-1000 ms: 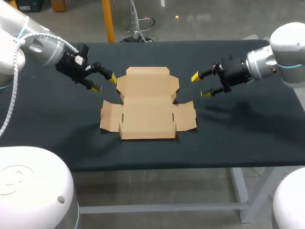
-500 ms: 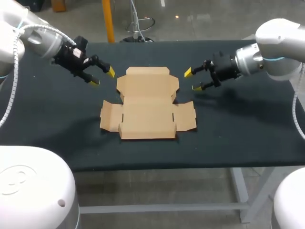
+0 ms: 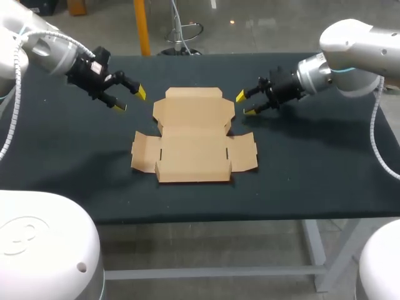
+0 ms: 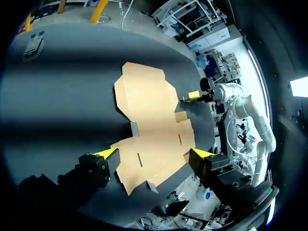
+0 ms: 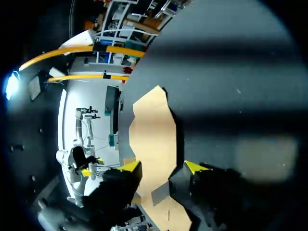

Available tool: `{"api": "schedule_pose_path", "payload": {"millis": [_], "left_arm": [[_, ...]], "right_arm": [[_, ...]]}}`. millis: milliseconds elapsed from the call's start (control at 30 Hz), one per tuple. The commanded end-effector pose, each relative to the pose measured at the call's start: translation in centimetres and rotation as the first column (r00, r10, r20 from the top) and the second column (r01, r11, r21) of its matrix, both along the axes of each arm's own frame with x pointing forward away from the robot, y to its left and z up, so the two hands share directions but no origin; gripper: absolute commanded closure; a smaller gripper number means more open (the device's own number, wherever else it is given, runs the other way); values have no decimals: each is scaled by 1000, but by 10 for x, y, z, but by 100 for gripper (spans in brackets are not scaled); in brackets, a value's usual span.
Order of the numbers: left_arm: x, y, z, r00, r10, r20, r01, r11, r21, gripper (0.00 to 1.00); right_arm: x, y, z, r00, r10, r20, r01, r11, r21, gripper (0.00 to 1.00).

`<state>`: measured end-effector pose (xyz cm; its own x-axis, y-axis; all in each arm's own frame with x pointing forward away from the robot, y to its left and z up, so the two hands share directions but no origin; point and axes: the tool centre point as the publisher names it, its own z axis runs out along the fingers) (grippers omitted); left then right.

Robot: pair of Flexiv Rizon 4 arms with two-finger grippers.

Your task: Assemble the packaging by folding the flat box into shape, placing the metal phone stand inside, and closing the box properly

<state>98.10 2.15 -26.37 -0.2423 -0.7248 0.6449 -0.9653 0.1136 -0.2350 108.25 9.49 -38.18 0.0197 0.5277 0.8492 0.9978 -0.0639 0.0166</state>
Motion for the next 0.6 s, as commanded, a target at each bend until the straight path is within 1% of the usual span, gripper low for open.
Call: {"api": "schedule_pose_path", "payload": {"millis": [33,200,500,600], "left_arm": [[-1,4,0,1000,1,-4,-1,1000,-1,0],[-1,8,1,1000,8,0,-8,1000,-7,0],[-1,11,-2,1000,8,-1,-8,1000,-17,0],[-1,12,-2,1000,8,1,-8,1000,-18,0]], "right_arm": [[10,6,-7,991,111,-74,-111,994,4,43],[13,8,-11,991,103,-86,-104,994,-16,44],[19,11,-18,990,96,-103,-98,995,-15,50],[21,15,-19,990,97,-104,-100,995,-18,51]]}}
